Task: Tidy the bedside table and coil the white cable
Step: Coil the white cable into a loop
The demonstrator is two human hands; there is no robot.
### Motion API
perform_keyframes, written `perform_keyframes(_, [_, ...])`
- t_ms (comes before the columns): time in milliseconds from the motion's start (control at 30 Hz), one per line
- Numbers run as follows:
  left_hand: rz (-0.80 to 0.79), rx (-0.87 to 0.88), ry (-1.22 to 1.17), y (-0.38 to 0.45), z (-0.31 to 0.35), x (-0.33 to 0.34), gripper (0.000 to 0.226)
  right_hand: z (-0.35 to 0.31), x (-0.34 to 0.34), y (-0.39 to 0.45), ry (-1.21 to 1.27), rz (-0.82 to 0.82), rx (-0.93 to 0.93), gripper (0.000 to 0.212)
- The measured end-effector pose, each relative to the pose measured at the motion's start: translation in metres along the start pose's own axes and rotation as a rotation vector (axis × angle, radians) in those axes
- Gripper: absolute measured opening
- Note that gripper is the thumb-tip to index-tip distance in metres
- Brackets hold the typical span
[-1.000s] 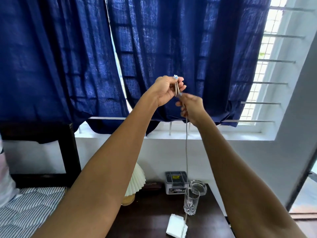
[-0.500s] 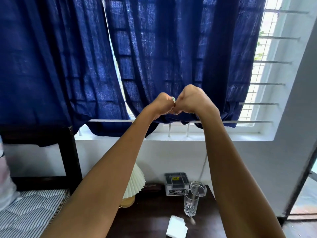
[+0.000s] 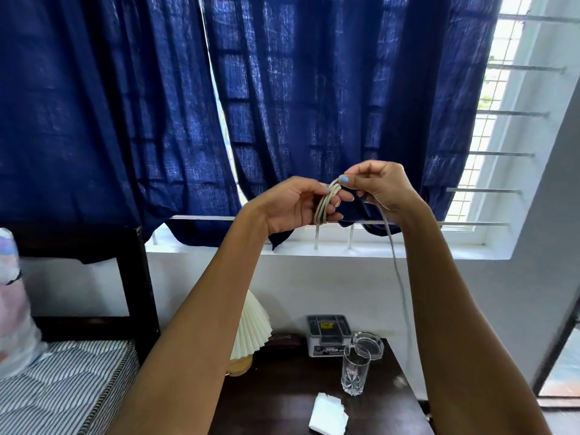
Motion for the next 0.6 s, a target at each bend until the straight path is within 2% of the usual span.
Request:
perform_keyframes(100, [-0.003, 0.038, -0.057, 0.003, 0.002, 0.002, 0.032, 0.021, 0.003, -0.002, 0.172, 0.005, 0.051, 0.006])
perform_keyframes(267, [0.196, 0.137, -0.243, 0.019, 0.001, -0.011, 0.025, 0.049, 0.031, -0.008, 0.327, 0.12, 0.138, 0.024])
perform_keyframes(333, [0.295, 0.188, -0.314, 0.023, -0.001, -0.017, 0.023, 0.053, 0.044, -0.01, 0.247, 0.16, 0.155, 0.026])
perform_keyframes(433, [0.457, 0.254, -0.328, 0.023, -0.004, -0.03, 0.024, 0.059, 0.059, -0.01, 0.034, 0.131, 0.207, 0.025])
perform_keyframes(600, [0.718, 0.32, -0.27, 0.018, -0.006, -0.057, 0.027, 0.059, 0.081, -0.015, -0.262, -0.069, 0.363, 0.021])
Point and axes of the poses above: each hand's wrist, its own y-axis towards the middle knuckle, its own x-axis out of the palm, z = x × y, the point moved 8 cm from there along y, towards the middle knuckle, and after that the axes turned 5 degrees about x, right-handed, at the moved point
